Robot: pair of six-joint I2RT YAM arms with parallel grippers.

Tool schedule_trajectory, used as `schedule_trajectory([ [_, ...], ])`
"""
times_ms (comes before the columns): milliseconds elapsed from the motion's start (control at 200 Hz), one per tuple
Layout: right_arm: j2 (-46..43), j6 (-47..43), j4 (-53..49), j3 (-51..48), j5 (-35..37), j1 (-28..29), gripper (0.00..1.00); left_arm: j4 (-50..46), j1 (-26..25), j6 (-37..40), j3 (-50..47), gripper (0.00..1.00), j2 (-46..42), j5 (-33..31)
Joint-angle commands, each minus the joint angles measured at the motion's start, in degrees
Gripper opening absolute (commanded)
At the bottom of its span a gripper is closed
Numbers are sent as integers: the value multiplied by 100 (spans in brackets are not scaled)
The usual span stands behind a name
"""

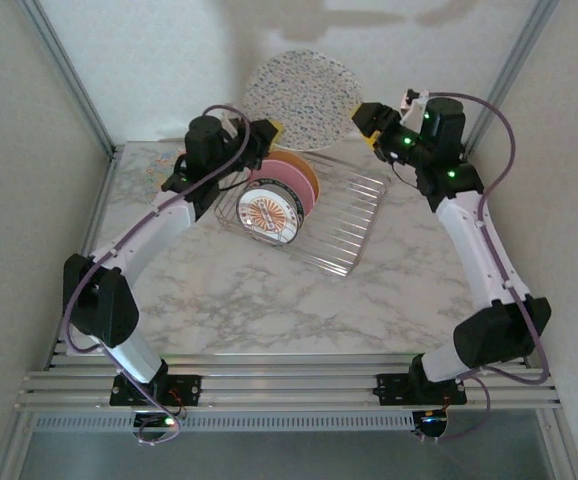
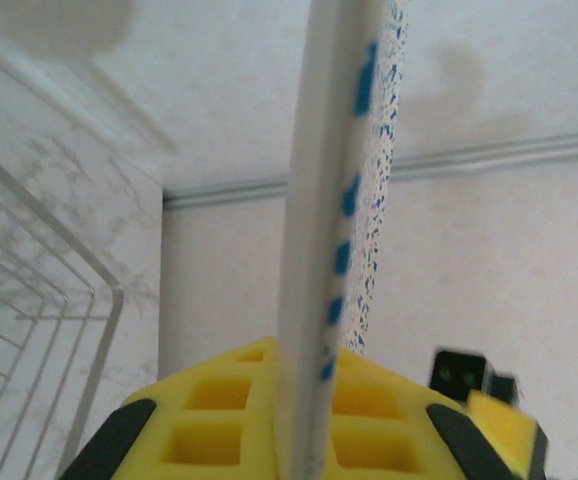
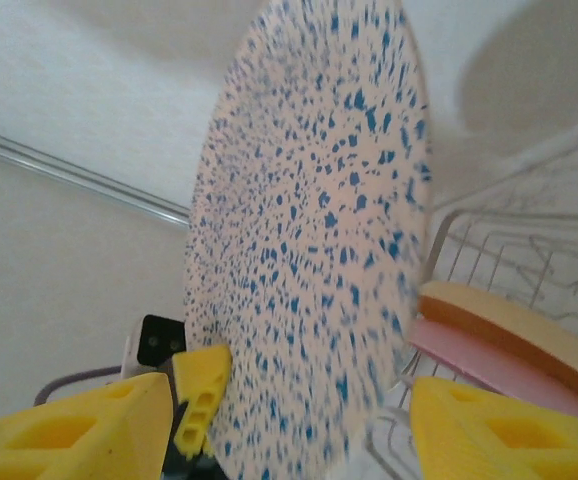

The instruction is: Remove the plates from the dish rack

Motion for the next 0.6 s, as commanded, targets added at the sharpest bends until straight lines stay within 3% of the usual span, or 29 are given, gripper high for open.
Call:
schedule_trajectory([
  [0,-430,-892,319,-259,401,114,66,587,333,-38,-92,0,-420,169],
  [250,-1239,-3067,944,-871,840,807,70,548,1299,-197,-843,0,-944,97],
  [591,-1742,-5634,756,-1460,1216,2148,78,720,2774,-224,-3009,0,-1656,-362],
])
